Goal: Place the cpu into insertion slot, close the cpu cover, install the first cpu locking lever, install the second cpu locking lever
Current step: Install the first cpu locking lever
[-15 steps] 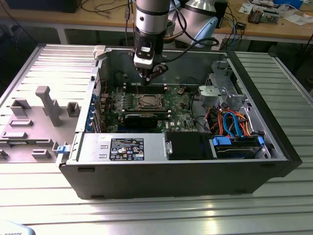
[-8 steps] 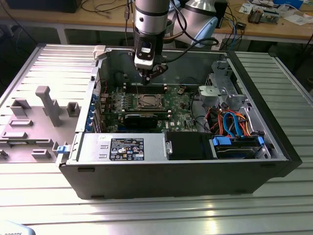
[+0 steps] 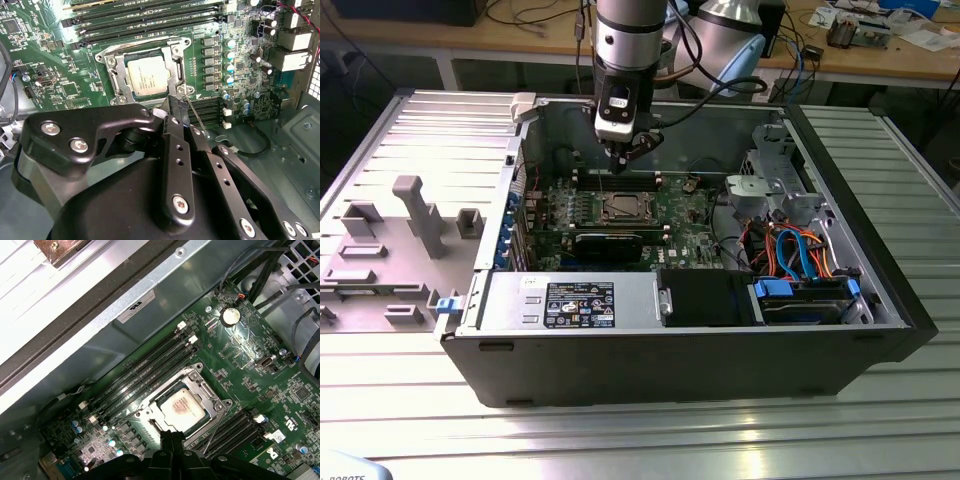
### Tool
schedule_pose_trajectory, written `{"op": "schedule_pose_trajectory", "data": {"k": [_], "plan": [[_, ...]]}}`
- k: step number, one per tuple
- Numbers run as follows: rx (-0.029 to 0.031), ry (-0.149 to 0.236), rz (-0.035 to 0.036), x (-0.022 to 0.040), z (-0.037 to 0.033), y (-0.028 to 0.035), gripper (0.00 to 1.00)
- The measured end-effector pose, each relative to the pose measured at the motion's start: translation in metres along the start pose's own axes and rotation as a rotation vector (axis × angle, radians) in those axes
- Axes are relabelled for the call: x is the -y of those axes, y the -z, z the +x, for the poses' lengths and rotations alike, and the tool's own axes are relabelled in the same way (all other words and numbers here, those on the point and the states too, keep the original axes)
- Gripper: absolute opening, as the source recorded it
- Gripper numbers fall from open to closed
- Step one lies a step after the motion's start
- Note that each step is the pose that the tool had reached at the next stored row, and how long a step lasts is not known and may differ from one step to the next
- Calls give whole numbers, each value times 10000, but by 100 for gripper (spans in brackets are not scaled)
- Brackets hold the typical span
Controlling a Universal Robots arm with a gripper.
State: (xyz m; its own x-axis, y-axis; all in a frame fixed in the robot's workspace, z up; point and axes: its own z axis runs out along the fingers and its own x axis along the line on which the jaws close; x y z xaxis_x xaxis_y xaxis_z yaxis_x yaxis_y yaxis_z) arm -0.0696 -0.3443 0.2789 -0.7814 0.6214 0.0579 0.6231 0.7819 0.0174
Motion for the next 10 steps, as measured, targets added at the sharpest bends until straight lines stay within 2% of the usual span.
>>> {"op": "schedule_pose_trajectory", "data": {"k": [7, 10], "plan": [[-7, 369, 22, 0, 0, 0, 11], [-7, 371, 22, 0, 0, 0, 11]]}}
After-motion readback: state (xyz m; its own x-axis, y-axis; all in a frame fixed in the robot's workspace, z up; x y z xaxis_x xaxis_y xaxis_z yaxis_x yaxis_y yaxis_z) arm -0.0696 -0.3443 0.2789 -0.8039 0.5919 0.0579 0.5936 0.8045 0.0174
